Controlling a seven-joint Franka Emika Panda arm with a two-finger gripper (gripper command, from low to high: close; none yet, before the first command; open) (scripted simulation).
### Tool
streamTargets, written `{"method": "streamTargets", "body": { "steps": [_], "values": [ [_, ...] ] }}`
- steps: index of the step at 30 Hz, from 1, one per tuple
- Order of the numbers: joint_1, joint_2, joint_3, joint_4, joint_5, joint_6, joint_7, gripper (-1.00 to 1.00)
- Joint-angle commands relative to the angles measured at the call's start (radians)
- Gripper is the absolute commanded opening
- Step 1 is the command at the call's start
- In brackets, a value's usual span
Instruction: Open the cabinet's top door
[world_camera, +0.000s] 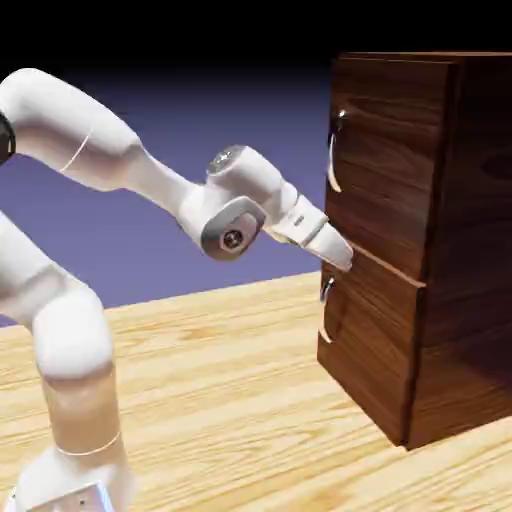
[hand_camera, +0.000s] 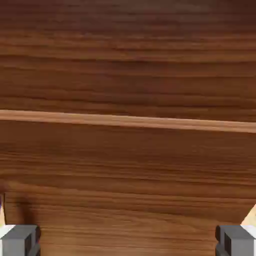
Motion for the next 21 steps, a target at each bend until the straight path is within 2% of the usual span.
{"method": "streamTargets", "body": {
  "steps": [1, 21],
  "values": [
    [-0.013, -0.006, 0.015, 0.008, 0.044, 0.001, 0.016, 0.00],
    [-0.264, -0.128, 0.323, 0.170, 0.914, 0.012, 0.344, 0.00]
  ]
}}
